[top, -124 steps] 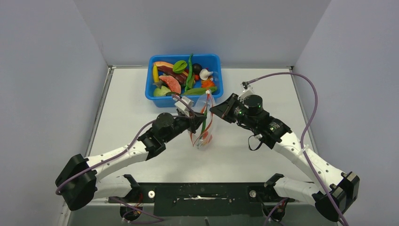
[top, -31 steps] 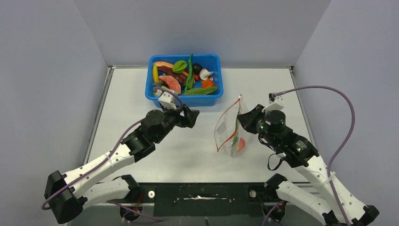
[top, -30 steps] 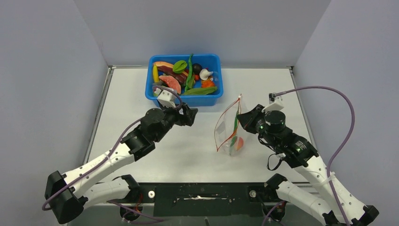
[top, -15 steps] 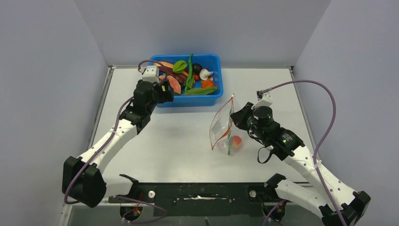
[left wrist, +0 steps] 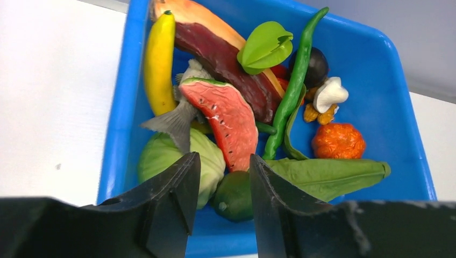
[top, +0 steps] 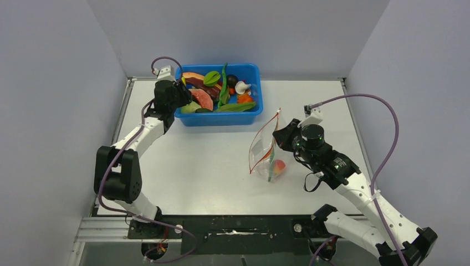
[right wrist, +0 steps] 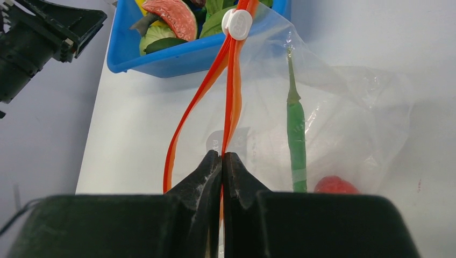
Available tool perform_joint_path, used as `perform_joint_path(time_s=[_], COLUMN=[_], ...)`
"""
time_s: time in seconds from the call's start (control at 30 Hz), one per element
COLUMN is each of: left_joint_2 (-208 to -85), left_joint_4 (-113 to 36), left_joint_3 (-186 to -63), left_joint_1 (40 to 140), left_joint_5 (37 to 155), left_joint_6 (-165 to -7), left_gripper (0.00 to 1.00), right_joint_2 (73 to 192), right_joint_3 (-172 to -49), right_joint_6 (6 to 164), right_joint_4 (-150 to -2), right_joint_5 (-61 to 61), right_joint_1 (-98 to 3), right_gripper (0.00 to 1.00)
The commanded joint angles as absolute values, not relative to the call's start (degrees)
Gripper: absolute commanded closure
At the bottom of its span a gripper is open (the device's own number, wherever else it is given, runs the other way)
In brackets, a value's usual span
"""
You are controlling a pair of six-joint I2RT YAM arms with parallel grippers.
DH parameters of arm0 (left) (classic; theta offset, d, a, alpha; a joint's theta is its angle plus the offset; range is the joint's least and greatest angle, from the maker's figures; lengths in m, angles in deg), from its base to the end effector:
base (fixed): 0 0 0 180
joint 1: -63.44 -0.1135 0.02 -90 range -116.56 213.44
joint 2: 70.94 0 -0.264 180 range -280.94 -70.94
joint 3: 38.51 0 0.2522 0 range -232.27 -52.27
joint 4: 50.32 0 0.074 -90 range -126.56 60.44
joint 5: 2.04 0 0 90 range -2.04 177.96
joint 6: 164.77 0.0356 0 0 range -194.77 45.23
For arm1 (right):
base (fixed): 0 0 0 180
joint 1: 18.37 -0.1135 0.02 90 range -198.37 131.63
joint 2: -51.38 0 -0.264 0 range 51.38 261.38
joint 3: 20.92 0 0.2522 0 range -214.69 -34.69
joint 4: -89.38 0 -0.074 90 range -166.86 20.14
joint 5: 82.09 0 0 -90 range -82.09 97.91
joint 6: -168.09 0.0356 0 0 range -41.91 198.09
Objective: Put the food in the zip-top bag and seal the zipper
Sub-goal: Pick up the fake fruit from the bin.
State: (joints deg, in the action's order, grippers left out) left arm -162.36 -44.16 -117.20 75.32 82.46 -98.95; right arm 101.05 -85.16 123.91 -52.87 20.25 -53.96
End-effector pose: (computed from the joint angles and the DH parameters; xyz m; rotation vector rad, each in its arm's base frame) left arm 0.3687 -0.0741 0.2864 -0.2701 1.8939 -0.3356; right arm 0.1616 0.1063 0.3354 0.3253 2.0096 0.7071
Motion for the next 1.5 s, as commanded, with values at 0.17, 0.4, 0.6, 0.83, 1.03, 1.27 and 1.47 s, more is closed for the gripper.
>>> perform_joint_path(time_s=[0.17,0.4,0.6,0.83,1.03,1.27,1.47], left_joint_2=[-174.49,-182.12,-184.33,-187.90,-189.68,-191.70,-193.18], left_joint_4=[-50.07,-47.22,-47.71,-45.06,-47.15,-47.97,-50.45], left_joint_3=[-130.08,-135.93,-136.35,-140.14,-140.71,-141.59,-142.16], left_joint_1=[72.30,72.06,72.05,71.97,71.97,71.97,72.05], left_joint_5=[89.81,88.18,86.35,85.36,85.67,85.07,87.91], left_joint_6=[-106.15,-104.75,-104.38,-104.11,-104.46,-105.99,-107.85], left_gripper=[0.64,0.58,0.55,0.51,0.49,0.47,0.46], right_joint_2=[99.91,98.55,97.67,98.41,98.83,98.67,98.60], right_joint_3=[-86.09,-86.28,-85.69,-86.35,-87.53,-86.74,-86.54], right_joint_6=[123.69,123.54,124.40,124.61,124.18,125.21,125.16], right_joint_4=[-56.58,-54.90,-54.17,-54.29,-53.47,-54.26,-54.06], right_joint_5=[19.35,20.18,21.18,20.58,21.06,21.00,21.35], right_joint_1=[-53.69,-53.68,-53.66,-53.63,-53.59,-53.67,-53.59], right_gripper=[1.00,1.00,1.00,1.00,1.00,1.00,1.00])
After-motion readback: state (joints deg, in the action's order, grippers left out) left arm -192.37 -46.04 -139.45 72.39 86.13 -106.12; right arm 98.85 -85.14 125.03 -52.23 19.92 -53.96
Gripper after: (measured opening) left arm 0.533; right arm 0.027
